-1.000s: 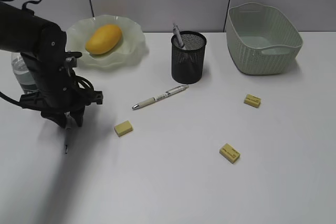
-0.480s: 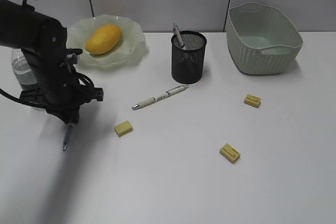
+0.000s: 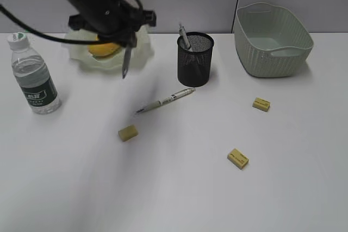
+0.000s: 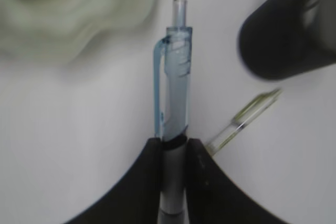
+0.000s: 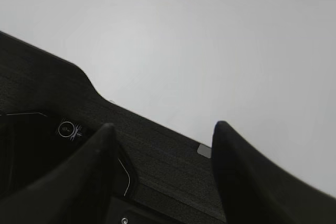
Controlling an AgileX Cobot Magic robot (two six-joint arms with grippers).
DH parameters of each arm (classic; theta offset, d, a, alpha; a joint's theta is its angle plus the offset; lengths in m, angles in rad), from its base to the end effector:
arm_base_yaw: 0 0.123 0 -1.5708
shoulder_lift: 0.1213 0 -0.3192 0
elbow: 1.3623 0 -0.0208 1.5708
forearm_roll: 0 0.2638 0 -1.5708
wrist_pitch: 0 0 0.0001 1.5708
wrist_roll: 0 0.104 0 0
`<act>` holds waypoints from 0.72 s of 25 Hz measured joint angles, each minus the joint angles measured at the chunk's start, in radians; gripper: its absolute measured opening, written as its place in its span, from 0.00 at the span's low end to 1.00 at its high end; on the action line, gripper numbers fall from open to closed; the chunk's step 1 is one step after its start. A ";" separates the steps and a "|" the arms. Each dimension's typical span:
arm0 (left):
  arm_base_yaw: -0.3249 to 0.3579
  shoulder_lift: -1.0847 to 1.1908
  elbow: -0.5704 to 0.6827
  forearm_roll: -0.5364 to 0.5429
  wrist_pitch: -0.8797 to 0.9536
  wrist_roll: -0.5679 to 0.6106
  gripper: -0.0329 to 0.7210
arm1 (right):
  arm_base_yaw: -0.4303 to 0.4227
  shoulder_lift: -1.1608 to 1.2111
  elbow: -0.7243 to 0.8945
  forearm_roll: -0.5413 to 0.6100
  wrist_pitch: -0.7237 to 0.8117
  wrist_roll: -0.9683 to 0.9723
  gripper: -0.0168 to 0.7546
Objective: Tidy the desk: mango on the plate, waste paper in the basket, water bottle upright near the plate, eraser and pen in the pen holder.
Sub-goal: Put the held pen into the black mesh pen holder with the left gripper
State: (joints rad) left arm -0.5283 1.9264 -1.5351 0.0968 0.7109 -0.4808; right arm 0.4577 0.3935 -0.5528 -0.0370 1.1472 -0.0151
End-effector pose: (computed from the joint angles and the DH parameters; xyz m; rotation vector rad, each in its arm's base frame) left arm 0.4000 -0.2259 0.2593 0.1338 2.6001 -0.2631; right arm 0.0351 0.0134 0.2832 -0.5840 2.4061 0.1421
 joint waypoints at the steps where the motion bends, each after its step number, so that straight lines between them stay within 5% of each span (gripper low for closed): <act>1: -0.013 0.000 -0.028 0.001 -0.043 0.007 0.17 | 0.000 0.000 0.000 0.000 0.000 0.000 0.61; 11: -0.061 0.033 -0.083 0.015 -0.697 0.019 0.17 | 0.000 0.000 0.000 0.000 0.000 0.000 0.61; 18: -0.073 0.149 -0.083 0.057 -0.878 0.019 0.17 | 0.000 0.000 0.000 0.000 0.000 0.000 0.61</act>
State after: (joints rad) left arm -0.6012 2.0750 -1.6177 0.1535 -0.1667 -0.4622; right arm 0.4577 0.3935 -0.5528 -0.0370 1.1472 -0.0151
